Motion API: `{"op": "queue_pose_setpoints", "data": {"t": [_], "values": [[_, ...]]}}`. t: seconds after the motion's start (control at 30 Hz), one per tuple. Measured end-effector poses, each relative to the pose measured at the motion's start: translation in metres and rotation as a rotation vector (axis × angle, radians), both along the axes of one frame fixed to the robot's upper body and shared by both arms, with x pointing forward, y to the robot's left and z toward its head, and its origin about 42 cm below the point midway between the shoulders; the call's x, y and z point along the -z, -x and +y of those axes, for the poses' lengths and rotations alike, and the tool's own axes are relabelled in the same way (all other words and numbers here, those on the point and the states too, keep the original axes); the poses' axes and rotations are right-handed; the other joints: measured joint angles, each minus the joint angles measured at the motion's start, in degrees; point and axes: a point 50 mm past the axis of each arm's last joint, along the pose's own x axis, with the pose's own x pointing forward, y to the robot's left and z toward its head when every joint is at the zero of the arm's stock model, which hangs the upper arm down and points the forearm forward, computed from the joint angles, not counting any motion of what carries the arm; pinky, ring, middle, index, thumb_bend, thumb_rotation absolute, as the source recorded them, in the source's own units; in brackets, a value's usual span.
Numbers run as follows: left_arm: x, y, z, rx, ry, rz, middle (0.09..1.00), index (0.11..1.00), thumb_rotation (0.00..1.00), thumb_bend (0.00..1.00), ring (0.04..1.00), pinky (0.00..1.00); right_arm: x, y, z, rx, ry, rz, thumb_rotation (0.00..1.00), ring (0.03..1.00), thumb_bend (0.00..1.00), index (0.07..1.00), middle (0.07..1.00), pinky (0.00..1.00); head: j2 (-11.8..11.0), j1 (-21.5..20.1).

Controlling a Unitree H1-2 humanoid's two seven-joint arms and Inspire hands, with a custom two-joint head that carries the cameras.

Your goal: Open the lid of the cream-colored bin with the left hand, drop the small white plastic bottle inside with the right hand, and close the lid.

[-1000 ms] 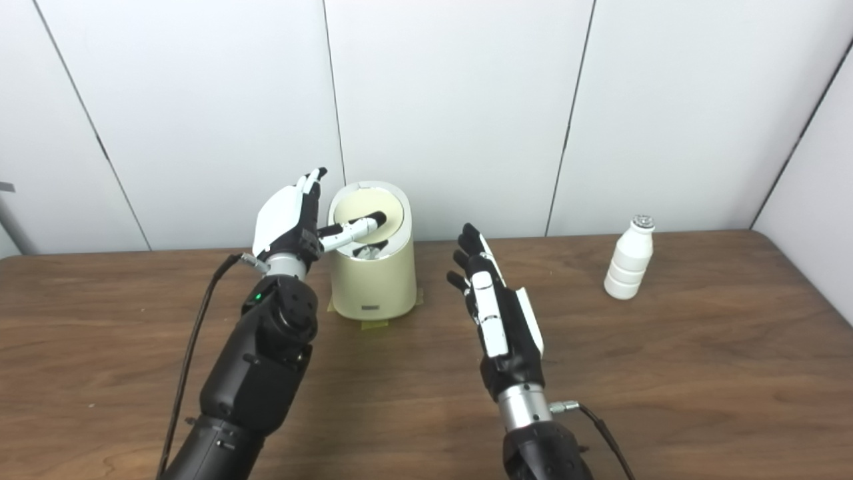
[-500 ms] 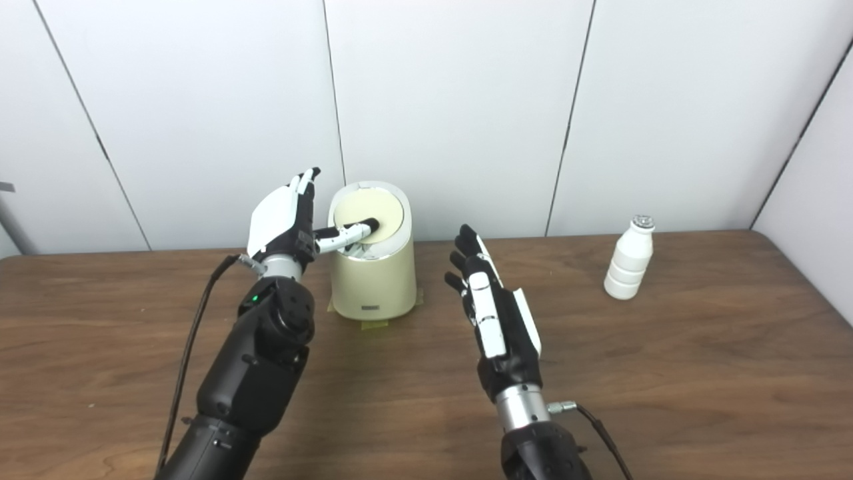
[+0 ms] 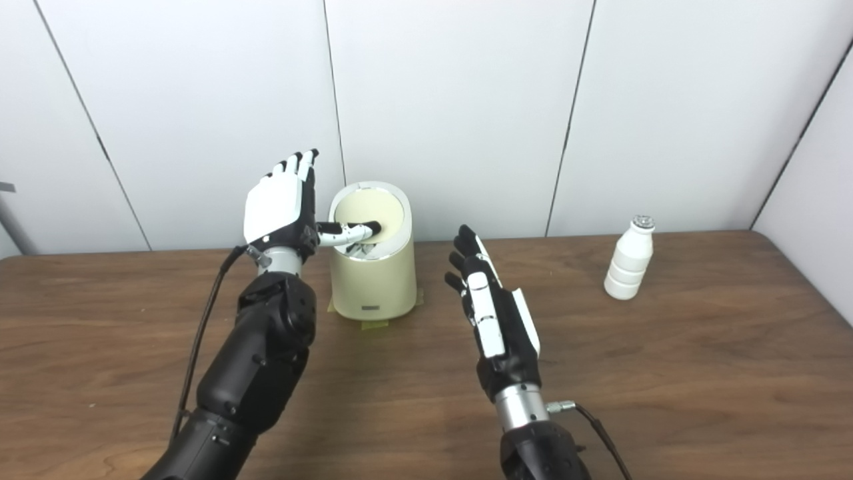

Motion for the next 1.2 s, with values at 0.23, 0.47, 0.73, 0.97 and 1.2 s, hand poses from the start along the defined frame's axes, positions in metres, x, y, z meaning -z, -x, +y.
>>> {"op": "queue_pose_setpoints", "data": {"t": [0.23, 0.47, 0.73, 0.97, 1.2], "values": [[0.0001, -0.0002, 0.0009, 0.0, 0.003, 0.001, 1.0, 1.0, 0.2, 1.0, 1.0, 1.0, 0.0, 0.0, 0.0001, 0.0, -0.001, 0.0, 0.99, 0.948, 0.12, 0.956, 0.964, 0.9, 0.18, 0.17], [0.0005, -0.0005, 0.0014, -0.001, 0.003, 0.005, 1.0, 1.0, 0.2, 0.99, 1.0, 1.0, 0.0, 0.0, 0.0001, -0.001, -0.001, 0.0, 0.98, 0.951, 0.12, 0.957, 0.966, 0.91, 0.35, 0.09], [0.0029, -0.0018, 0.0052, -0.006, -0.016, 0.009, 1.0, 1.0, 0.13, 1.0, 1.0, 1.0, 0.0, 0.0, 0.0001, 0.0, 0.0, 0.0, 0.98, 0.949, 0.12, 0.955, 0.964, 0.9, 0.35, 0.0], [0.0027, -0.0025, 0.0043, -0.003, -0.032, 0.001, 1.0, 1.0, 0.15, 1.0, 1.0, 1.0, 0.0, 0.0, 0.0, 0.0, -0.001, 0.0, 0.98, 0.95, 0.12, 0.954, 0.964, 0.9, 0.44, 0.0], [0.004, -0.0031, 0.0066, -0.006, 0.019, 0.018, 1.0, 1.0, 0.92, 0.75, 1.0, 1.0, -0.0003, 0.0001, 0.0, -0.001, -0.001, 0.001, 0.98, 0.952, 0.12, 0.958, 0.968, 0.91, 0.62, -0.09]]}}
